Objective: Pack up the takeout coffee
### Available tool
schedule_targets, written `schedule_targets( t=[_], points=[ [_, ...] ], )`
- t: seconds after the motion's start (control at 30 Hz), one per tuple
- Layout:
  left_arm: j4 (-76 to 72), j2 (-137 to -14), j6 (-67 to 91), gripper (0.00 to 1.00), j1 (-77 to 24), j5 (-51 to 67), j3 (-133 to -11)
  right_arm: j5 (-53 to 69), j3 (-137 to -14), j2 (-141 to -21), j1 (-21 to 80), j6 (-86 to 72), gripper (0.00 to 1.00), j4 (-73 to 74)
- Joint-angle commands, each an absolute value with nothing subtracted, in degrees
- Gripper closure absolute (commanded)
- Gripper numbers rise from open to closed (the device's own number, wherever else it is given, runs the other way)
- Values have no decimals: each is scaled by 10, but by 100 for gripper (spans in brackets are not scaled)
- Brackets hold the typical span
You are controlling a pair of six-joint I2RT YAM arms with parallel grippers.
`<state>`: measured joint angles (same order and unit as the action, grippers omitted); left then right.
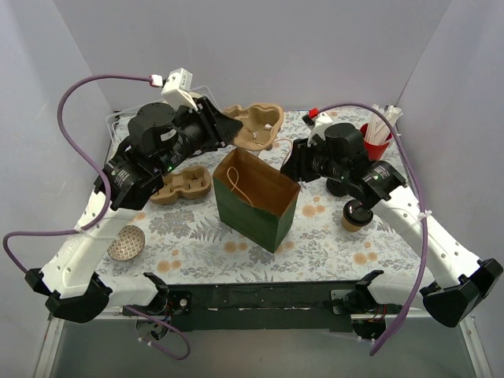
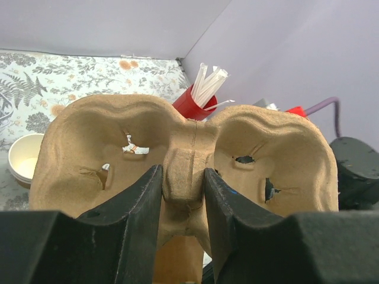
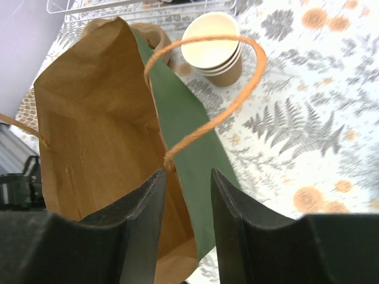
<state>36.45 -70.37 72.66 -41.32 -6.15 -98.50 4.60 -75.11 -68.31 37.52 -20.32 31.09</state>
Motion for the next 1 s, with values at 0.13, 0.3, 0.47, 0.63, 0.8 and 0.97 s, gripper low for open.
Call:
schedule_targets(
  t=[0.13, 0.3, 0.47, 0.63, 0.8, 0.97],
  points=[
    [388, -710, 680, 79, -413, -42, -1012, 57, -818, -695, 376, -49, 56, 357],
    [394, -722, 652, 78, -413, -8, -1011, 122, -805, -694, 377, -23, 55, 373],
    [380, -720, 644, 79, -413, 34, -981, 120, -784, -694, 377, -10, 58, 367],
    [365, -716, 633, 79, -413, 62, -951, 123, -775, -693, 376, -8, 64, 362],
    [359, -713, 630, 80, -413, 77, -925, 126, -753, -681, 376, -8, 70, 355],
    [357, -712, 615, 80, -413, 90, -906, 123, -728, -667, 376, -17, 99, 334]
  ],
)
